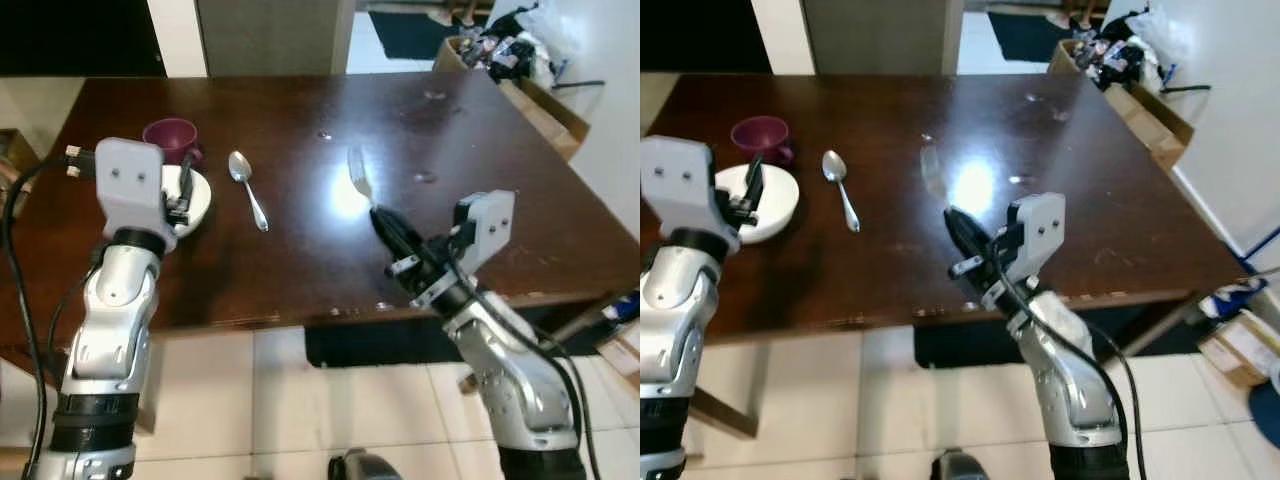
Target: Setting the table
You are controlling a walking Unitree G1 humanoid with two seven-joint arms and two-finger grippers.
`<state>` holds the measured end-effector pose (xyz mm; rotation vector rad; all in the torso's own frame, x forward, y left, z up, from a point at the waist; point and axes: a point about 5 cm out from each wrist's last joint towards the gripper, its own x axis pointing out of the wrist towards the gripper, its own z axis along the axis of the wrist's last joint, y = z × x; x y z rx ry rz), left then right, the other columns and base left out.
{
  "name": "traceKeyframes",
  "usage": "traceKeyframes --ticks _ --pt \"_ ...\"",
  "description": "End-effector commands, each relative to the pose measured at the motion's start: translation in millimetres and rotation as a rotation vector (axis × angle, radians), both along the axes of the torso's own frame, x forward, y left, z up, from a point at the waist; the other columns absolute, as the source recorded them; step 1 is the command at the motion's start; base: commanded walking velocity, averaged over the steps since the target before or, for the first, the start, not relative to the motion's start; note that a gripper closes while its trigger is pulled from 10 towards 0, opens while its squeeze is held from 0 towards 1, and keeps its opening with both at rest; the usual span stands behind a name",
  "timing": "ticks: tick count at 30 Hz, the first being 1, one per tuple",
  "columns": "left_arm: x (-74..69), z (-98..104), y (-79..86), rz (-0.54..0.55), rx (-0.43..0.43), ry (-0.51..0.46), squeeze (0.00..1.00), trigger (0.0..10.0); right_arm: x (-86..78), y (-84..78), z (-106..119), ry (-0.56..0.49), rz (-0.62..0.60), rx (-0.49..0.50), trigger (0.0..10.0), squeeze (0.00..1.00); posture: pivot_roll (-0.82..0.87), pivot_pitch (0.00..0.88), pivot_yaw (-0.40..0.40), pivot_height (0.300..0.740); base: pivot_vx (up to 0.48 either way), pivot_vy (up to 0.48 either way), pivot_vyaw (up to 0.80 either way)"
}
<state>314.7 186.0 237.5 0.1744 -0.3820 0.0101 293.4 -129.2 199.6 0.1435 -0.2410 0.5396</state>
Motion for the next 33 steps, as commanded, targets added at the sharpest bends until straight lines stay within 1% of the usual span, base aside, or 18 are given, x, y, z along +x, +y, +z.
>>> traceKeyframes --ticks 1,2,4,7,8,9,15,16,18,21,24,25,26,29,31,33 --pt "0.3 -3 -4.7 -0.039 -0.007 0.033 0.0 10.0 5.3 -5.3 -10 0.044 -0.051 -0.015 10.0 0.0 -0.13 0.048 0.066 0.74 0.454 0.0 0.0" --pt "-0.3 2 -8.8 -0.077 -0.008 0.029 0.0 10.0 12.4 -5.4 -14 0.062 -0.09 -0.024 10.0 0.0 -0.12 0.049 0.066 0.74 0.439 0.0 0.0" --pt "-1.3 4 -11.9 -0.103 -0.006 0.032 0.0 10.0 17.4 -4.7 -18 0.082 -0.113 -0.028 10.0 0.0 -0.12 0.049 0.066 0.74 0.441 0.0 0.0" --pt "-2.9 5 -14.7 -0.129 -0.009 0.043 0.0 10.0 20.6 -2.6 -23 0.099 -0.113 -0.03 10.0 0.0 -0.12 0.049 0.066 0.74 0.434 0.0 0.0" --pt "-5.2 5 -17.8 -0.158 -0.006 0.055 0.0 10.0 24.5 0.8 -27 0.123 -0.108 -0.021 10.0 0.0 -0.12 0.049 0.066 0.74 0.428 0.0 0.0" --pt "-6.1 6 -18.7 -0.167 -0.004 0.059 0.0 10.0 26.2 2.4 -28 0.125 -0.104 -0.019 10.0 0.0 -0.12 0.049 0.066 0.74 0.424 0.0 0.0" --pt "-8.6 1 -19.0 -0.188 0.004 0.098 0.0 10.0 37.9 10.8 -33 0.154 -0.094 -0.005 10.0 0.0 -0.09 0.059 0.063 0.74 0.422 0.0 0.0" --pt "-8.6 1 -19.0 -0.188 0.004 0.098 0.0 10.0 37.9 10.8 -33 0.154 -0.094 -0.005 10.0 0.0 -0.09 0.059 0.063 0.74 0.416 0.0 0.0" --pt "-10.6 -5 -19.5 -0.201 0.016 0.135 0.0 10.0 45.8 14.9 -41 0.189 -0.123 -0.02 10.0 0.0 -0.08 0.063 0.061 0.74 0.396 0.0 0.0" --pt "-11.4 -6 -19.6 -0.207 0.011 0.152 0.0 10.0 48.0 15.9 -43 0.194 -0.128 -0.033 10.0 0.0 -0.08 0.067 0.059 0.74 0.337 0.0 0.0" --pt "-14.0 -9 -21.1 -0.239 0.009 0.182 0.0 10.0 50.0 18.0 -46 0.198 -0.115 -0.045 10.0 0.0 -0.07 0.073 0.056 0.74 0.0 0.0 0.0" --pt "-16.3 -11 -22.8 -0.269 0.015 0.197 0.0 10.0 51.0 19.0 -48 0.202 -0.108 -0.051 10.0 0.0 -0.07 0.074 0.055 0.74 0.0 0.0 0.0" --pt "-20.8 -14 -25.8 -0.32 0.026 0.225 0.0 10.0 52.9 20.7 -50 0.209 -0.093 -0.055 10.0 0.0 -0.06 0.075 0.053 0.74 0.0 0.0 0.0" --pt "-27.0 -19 -27.6 -0.374 0.06 0.264 0.0 10.0 54.9 24.7 -53 0.22 -0.067 -0.071 10.0 0.0 -0.05 0.082 0.047 0.74 0.0 0.0 0.0" --pt "-31.8 -21 -28.6 -0.414 0.082 0.287 0.0 10.0 55.7 28.8 -58 0.247 -0.046 -0.088 10.0 0.0 -0.04 0.085 0.043 0.74 0.0 0.0 0.0" --pt "-35.5 -22 -27.6 -0.431 0.095 0.306 0.0 10.0 55.4 33.7 -66 0.279 -0.029 -0.125 10.0 0.0 -0.03 0.087 0.039 0.74 0.0 0.0 0.0"
